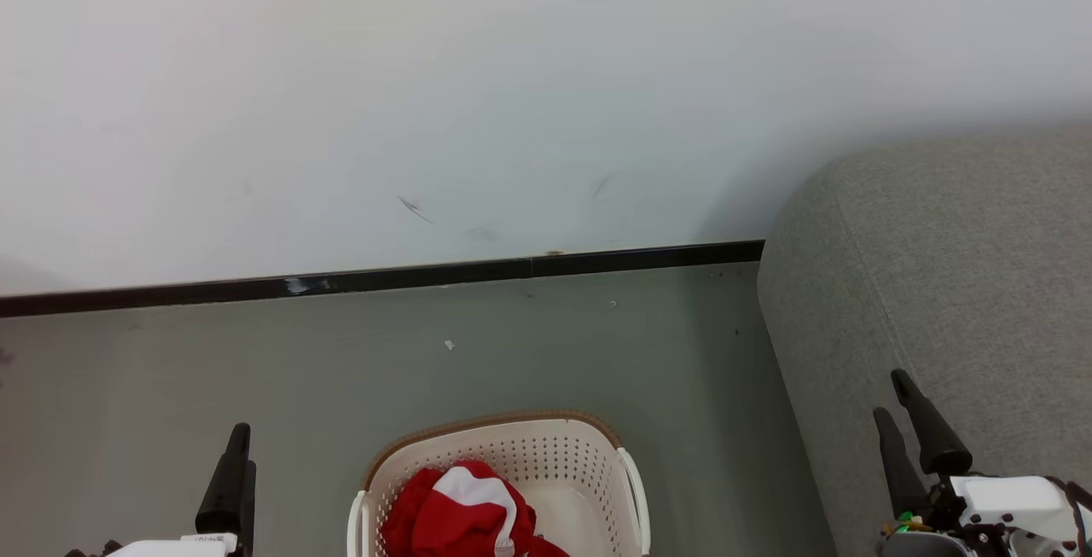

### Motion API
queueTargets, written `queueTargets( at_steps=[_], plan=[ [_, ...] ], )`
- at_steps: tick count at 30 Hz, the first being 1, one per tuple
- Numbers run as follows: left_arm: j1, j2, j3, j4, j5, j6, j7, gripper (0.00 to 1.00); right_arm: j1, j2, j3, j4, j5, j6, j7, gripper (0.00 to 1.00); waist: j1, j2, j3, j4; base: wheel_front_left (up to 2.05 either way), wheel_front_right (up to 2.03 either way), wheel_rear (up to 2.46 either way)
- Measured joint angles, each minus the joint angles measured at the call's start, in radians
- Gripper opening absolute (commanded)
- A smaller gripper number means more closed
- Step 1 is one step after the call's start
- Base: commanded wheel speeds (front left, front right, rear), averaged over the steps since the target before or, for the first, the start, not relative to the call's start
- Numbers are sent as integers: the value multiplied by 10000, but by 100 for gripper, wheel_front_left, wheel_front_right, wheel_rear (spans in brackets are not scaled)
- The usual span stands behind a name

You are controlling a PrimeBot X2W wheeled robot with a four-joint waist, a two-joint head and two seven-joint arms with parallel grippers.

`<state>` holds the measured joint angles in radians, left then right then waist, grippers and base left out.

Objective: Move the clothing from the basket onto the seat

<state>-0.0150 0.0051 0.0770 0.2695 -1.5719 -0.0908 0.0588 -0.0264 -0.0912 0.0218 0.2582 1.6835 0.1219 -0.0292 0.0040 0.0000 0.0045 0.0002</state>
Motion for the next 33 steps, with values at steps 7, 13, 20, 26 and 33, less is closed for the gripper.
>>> queueTargets(
  at_steps=[7,13,20,26,33],
  plan=[
    [-209,211,-84,-291,437,-12,-244,100,-49,-36,182,-303,-510,0,-165,100,34,0,22,6,0,0,0],
    [-209,648,-326,-414,1392,-13,-594,100,-128,-215,393,-518,-1141,0,-343,100,47,0,41,13,0,0,0],
    [-209,1034,-706,-466,2642,-88,-928,100,-257,-696,800,-593,-2424,2,-579,100,48,0,57,17,0,0,0],
    [-209,1254,-895,-454,3718,-88,-1244,100,-371,-968,1193,-625,-3632,2,-784,100,22,0,81,13,0,0,0],
    [-284,1549,-1168,-462,5007,-79,-1496,100,-499,-1258,1488,-719,-5016,4,-1001,100,-9,0,121,4,0,0,0]
  ],
)
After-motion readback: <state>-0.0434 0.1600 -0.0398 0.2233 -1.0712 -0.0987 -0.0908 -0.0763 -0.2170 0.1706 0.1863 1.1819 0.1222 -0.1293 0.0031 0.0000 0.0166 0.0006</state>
